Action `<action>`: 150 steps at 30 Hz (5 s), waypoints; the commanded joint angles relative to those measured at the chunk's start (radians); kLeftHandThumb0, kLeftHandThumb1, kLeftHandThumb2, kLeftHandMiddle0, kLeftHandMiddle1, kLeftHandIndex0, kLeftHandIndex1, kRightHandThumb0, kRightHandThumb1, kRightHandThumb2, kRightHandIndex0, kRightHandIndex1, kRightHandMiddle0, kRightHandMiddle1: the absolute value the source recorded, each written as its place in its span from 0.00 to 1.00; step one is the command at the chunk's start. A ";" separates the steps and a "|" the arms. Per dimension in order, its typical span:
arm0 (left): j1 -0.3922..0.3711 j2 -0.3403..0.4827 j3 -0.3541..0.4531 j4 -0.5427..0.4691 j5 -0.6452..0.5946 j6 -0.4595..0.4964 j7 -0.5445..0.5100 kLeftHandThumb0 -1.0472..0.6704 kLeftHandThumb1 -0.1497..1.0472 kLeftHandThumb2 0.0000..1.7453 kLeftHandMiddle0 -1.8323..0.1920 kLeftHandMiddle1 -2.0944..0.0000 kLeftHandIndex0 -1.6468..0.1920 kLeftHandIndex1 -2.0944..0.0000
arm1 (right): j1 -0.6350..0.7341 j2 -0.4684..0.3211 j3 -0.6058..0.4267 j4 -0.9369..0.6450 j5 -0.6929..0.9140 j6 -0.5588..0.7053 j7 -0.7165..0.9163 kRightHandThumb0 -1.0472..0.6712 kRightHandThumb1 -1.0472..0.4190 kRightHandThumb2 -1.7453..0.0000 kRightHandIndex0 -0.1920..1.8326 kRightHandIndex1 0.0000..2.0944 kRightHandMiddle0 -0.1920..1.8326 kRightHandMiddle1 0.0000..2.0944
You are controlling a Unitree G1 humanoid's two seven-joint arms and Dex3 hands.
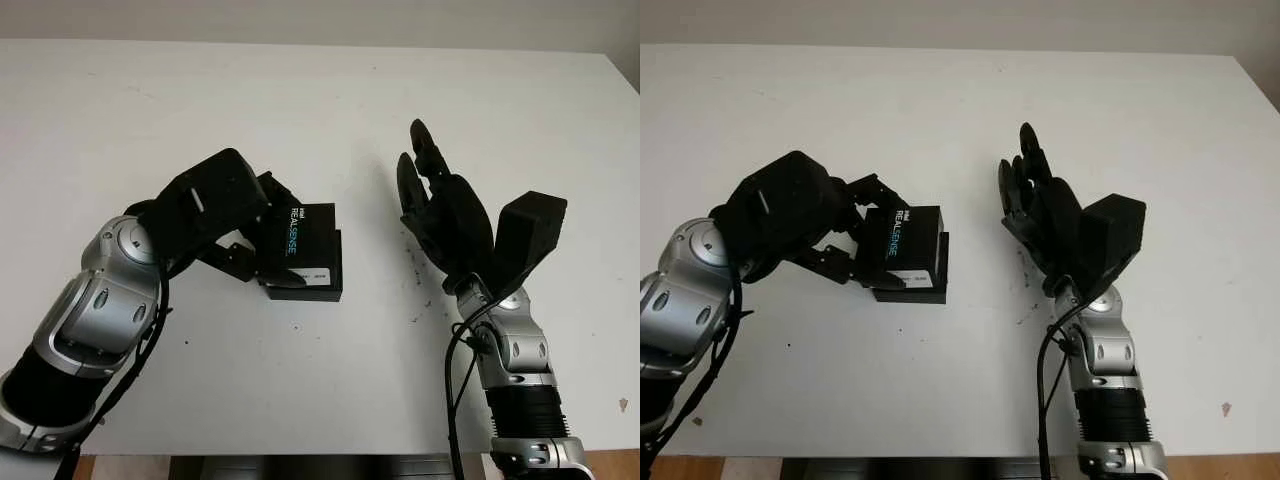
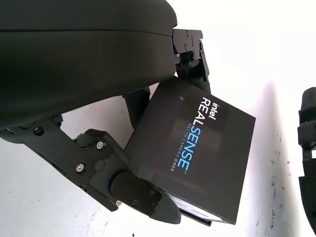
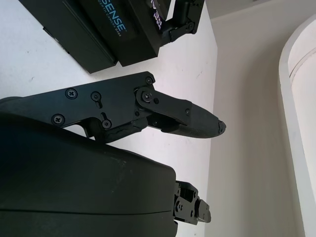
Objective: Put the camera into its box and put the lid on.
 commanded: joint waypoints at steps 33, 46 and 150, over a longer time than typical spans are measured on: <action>-0.017 -0.088 -0.090 -0.037 -0.012 0.062 0.043 0.43 1.00 0.17 0.77 0.16 0.87 0.13 | 0.008 0.020 0.003 0.006 -0.003 -0.016 -0.005 0.28 0.00 0.64 0.00 0.02 0.01 0.03; -0.017 -0.084 -0.107 -0.068 -0.026 0.129 0.058 0.42 1.00 0.19 0.82 0.16 0.91 0.12 | 0.007 0.035 0.003 0.010 -0.002 -0.017 -0.019 0.29 0.00 0.64 0.00 0.02 0.01 0.03; 0.194 0.373 -0.118 -0.148 0.513 -0.935 -0.201 0.16 1.00 0.44 1.00 1.00 1.00 1.00 | -0.005 0.039 -0.011 0.042 0.006 -0.019 -0.022 0.27 0.00 0.66 0.01 0.03 0.02 0.03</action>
